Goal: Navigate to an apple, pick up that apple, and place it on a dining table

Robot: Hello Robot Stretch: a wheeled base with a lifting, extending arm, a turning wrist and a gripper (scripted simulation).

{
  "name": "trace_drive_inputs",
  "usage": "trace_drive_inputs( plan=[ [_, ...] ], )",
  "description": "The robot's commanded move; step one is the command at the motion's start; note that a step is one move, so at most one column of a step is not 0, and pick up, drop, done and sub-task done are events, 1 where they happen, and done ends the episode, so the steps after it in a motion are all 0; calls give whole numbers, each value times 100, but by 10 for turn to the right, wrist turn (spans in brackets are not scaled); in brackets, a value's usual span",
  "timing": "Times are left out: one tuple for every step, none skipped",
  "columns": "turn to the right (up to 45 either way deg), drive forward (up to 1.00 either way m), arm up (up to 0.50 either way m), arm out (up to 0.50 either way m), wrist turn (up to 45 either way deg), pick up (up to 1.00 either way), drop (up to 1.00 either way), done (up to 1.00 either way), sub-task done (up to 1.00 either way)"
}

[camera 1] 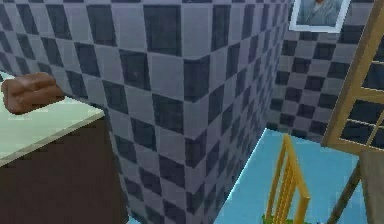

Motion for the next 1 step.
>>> trace_drive_inputs(
  plan=[
    [-150,0,0,0,0,0,0,0,0]
  ],
)
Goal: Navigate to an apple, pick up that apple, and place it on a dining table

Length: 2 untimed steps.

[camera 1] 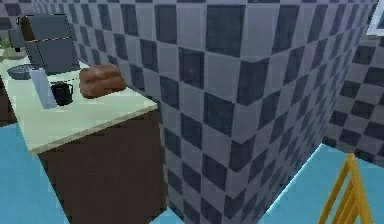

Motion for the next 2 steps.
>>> trace_drive_inputs(
  plan=[
    [0,0,0,48,0,0,0,0,0],
    [0,0,0,0,450,0,0,0,0]
  ],
)
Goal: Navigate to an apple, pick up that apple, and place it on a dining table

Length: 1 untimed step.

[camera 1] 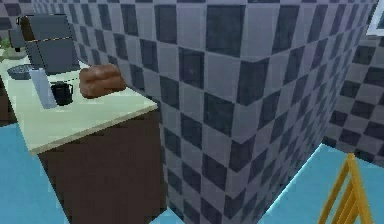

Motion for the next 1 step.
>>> trace_drive_inputs(
  plan=[
    [0,0,0,0,450,0,0,0,0]
  ],
)
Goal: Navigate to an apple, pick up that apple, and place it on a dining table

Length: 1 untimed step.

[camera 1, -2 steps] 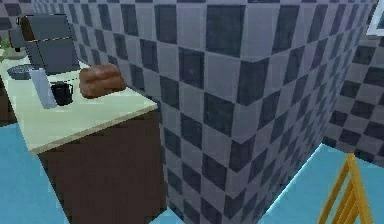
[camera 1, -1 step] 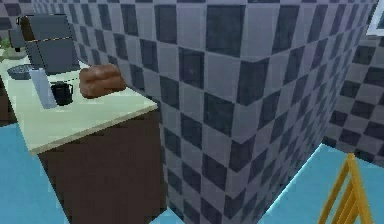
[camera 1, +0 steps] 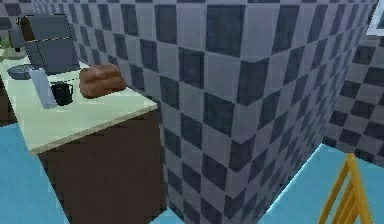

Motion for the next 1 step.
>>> trace_drive_inputs(
  plan=[
    [0,0,0,0,360,0,0,0,0]
  ],
)
